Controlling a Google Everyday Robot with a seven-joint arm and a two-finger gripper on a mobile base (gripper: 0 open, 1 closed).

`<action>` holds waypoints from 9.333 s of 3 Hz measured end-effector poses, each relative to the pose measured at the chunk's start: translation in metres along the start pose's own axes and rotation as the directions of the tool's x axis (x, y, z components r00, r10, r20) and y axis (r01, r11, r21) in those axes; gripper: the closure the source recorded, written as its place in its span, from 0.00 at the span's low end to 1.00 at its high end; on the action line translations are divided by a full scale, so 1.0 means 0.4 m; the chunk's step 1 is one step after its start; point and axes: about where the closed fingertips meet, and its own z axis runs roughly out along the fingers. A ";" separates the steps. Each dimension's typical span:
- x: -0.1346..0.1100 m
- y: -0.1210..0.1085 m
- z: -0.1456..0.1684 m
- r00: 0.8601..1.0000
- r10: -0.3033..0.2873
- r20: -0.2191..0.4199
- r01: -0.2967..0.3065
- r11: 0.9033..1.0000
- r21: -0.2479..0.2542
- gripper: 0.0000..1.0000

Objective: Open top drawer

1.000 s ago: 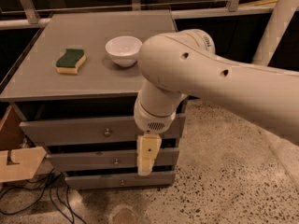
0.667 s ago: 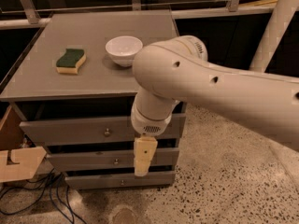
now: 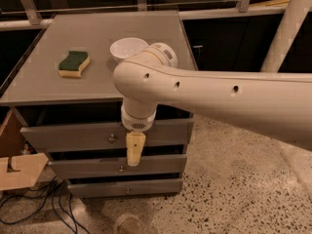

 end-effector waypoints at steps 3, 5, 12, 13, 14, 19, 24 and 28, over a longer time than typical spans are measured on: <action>-0.003 -0.027 0.088 1.000 0.003 0.007 -0.003 1.000 -0.029 0.00; 0.004 -0.032 0.134 1.000 0.007 0.015 -0.006 0.999 -0.050 0.00; -0.048 0.018 0.187 0.978 -0.206 0.002 0.205 0.970 -0.131 0.00; -0.045 0.010 0.195 0.981 -0.196 -0.009 0.193 0.973 -0.127 0.00; -0.038 -0.032 0.222 0.986 -0.159 -0.040 0.153 0.981 -0.119 0.00; 0.028 -0.072 0.298 0.990 -0.092 -0.106 0.077 0.988 -0.135 0.78; 0.054 -0.030 0.272 0.993 -0.056 -0.107 0.042 0.991 -0.131 1.00; 0.052 -0.009 0.255 0.996 -0.050 -0.075 0.040 0.991 -0.127 1.00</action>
Offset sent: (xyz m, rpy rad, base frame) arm 0.0224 0.0131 -0.0373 0.0059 0.0352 0.0085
